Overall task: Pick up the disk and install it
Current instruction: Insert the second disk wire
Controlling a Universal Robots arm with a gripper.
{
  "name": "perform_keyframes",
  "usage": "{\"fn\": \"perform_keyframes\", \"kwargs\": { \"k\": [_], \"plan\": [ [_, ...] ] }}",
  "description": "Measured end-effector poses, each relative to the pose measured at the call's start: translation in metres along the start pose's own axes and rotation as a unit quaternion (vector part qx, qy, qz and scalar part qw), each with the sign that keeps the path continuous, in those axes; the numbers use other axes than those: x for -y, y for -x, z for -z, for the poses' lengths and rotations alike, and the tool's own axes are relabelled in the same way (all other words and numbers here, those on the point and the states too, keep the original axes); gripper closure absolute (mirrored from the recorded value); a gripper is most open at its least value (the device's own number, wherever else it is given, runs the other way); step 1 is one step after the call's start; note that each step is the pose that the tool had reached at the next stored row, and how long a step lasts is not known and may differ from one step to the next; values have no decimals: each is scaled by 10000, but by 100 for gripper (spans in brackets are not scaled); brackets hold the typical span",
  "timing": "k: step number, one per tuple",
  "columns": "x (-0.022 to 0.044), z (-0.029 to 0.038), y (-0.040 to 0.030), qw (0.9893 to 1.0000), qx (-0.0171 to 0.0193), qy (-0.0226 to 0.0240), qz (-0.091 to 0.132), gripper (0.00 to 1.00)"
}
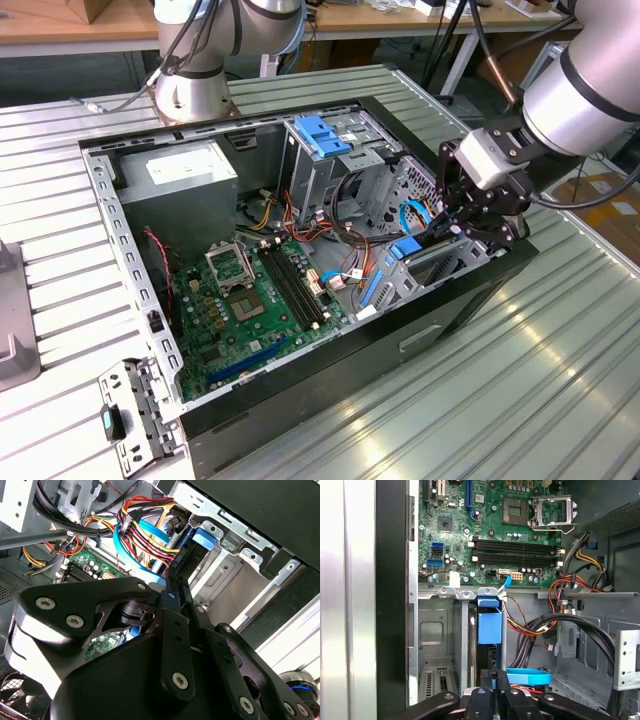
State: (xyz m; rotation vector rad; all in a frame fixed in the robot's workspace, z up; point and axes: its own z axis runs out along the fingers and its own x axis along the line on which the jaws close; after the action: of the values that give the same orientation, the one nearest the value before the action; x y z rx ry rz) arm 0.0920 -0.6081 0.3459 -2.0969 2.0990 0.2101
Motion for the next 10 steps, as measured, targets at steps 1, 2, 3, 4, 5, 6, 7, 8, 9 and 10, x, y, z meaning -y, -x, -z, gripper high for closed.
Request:
{"fn": "perform_keyframes", "kwargs": {
  "k": [1,2,3,4,5,6,7,8,9,10],
  "plan": [
    [1,-3,-1,10000,0,1,3,84],
    [2,-8,-2,10000,-2,2,8,84],
    [2,-12,-3,10000,-2,2,10,84],
    [3,-18,-4,10000,0,3,12,84],
    [3,-22,-5,10000,0,4,14,84],
    [4,-24,-5,10000,-2,4,16,84],
    [4,-31,-7,10000,-3,5,18,84],
    [4,-36,-8,10000,-4,5,19,84],
    [4,-42,-10,10000,-5,6,19,84],
    [4,-47,-11,10000,-6,6,20,84]
  ]
}}
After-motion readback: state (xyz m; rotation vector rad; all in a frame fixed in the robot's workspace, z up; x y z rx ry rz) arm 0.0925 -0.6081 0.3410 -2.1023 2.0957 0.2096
